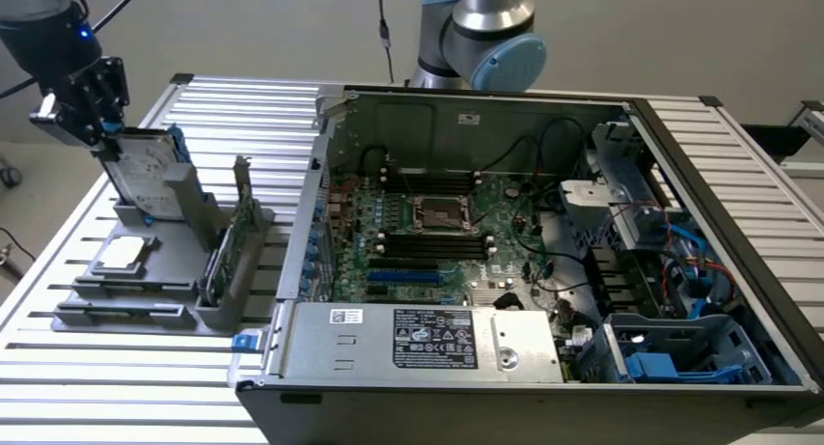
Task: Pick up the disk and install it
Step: 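Pick up the disk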
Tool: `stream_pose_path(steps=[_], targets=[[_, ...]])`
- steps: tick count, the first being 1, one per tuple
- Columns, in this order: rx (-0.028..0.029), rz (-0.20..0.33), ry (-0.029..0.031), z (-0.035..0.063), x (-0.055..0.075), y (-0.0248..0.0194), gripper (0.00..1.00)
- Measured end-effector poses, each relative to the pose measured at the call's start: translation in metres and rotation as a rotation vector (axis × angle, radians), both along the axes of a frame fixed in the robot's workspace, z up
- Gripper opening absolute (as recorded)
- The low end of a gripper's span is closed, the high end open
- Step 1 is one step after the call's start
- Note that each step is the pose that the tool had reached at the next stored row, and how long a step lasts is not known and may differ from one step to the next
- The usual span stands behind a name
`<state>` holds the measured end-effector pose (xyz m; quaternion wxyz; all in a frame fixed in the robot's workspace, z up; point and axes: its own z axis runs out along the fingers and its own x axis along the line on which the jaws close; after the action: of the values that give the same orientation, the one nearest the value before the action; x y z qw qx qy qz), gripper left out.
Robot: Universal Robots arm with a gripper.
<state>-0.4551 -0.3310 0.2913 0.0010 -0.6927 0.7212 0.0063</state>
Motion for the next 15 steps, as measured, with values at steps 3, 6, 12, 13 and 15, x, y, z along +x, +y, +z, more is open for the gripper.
stream_pose_path(steps=[3,6,12,13,15], targets=[[0.0001,-0.004,0.0002,0.0,0.0005,-0.0011,0.41],[0.0,-0.006,0.0004,0.0,0.001,-0.0015,0.38],[0.0,-0.008,0.0006,0.0,0.0018,-0.0022,0.33],[-0.0001,-0.008,0.0007,0.0001,0.0018,-0.0024,0.33],[0.0,-0.009,0.0006,0.0,0.0018,-0.0029,0.33]])
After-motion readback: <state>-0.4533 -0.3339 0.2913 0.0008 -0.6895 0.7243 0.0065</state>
